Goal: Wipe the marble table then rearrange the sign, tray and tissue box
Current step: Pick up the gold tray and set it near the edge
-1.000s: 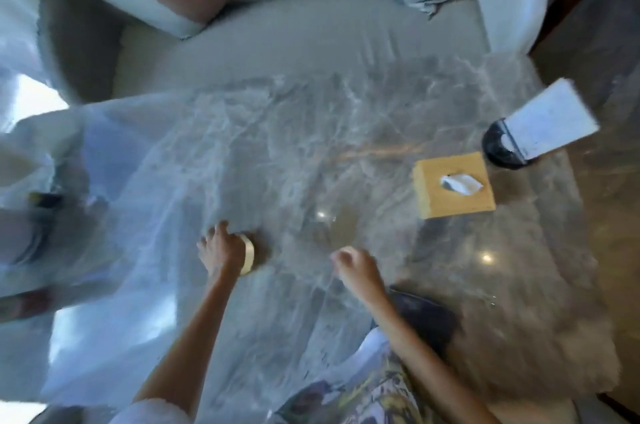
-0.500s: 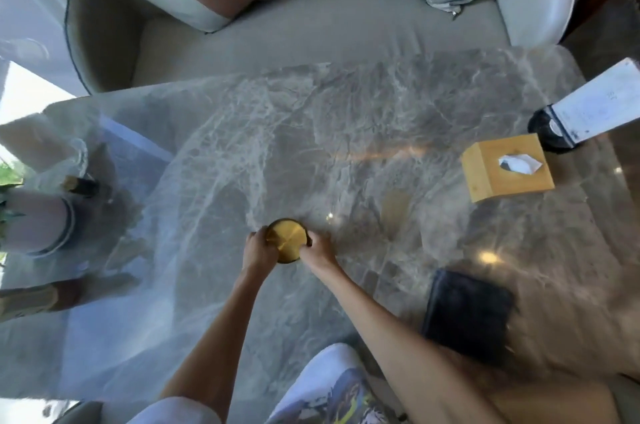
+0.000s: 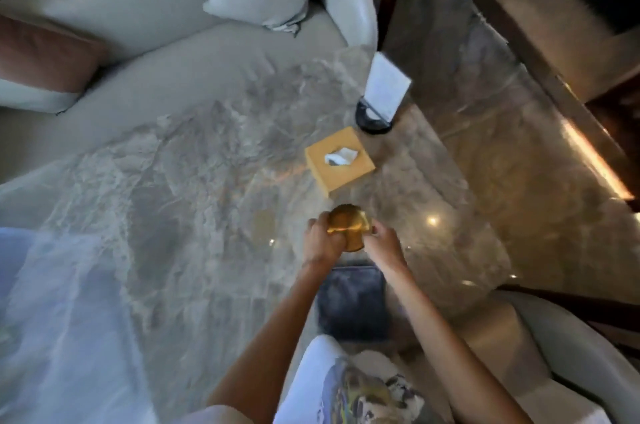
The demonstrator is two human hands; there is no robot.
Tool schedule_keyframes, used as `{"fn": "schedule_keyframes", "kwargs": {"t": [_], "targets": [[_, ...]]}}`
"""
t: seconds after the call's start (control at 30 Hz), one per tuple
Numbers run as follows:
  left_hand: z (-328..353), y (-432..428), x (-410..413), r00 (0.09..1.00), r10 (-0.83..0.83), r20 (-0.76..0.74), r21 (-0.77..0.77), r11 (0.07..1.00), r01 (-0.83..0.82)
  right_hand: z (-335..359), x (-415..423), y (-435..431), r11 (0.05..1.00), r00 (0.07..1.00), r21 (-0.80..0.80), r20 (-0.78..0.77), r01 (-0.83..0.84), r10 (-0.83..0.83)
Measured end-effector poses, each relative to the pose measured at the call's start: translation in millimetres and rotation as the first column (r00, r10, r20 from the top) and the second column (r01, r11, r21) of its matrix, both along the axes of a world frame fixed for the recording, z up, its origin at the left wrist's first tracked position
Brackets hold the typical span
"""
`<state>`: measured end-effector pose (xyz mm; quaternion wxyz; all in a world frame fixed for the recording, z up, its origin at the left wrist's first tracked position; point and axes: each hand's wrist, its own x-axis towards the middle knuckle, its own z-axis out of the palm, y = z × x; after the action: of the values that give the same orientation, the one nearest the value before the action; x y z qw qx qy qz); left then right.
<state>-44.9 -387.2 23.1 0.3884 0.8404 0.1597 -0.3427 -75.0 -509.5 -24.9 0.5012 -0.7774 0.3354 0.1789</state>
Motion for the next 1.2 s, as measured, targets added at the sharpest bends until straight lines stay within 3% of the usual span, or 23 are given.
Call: {"fn": "schedule_keyframes", "kwargs": {"t": [0.17,0.37,0.87,1.2], "targets": [[-21.4,-122.3,22.9,0.987,-0.149,-0.06,-0.058,0.988,0.145,-23.5,4.8,-126.3,0.988,0.989,-0.064,-0.044,0.139,-0.142],[-47.1,-196.2,27.8,0.96,-0.251,-0.122,-0.102,0.966,0.239,-35.7,2.5,-191.8,0.972,0.968,-0.008,-0.086,0.236,-0.236],[-77.2,-206.8,24.5,0.968,-0.239,-0.082,-0.078,0.969,0.232,-35.9,-1.8,-203.2,0.975,0.978,0.084,-0.059,0.206,-0.201],[-86.5,-204.0,19.3,0.971,-0.234,-0.05,-0.092,0.969,0.229,-44.2,-6.0,-205.6,0.973,0.972,0.107,-0.134,0.206,-0.191]]}}
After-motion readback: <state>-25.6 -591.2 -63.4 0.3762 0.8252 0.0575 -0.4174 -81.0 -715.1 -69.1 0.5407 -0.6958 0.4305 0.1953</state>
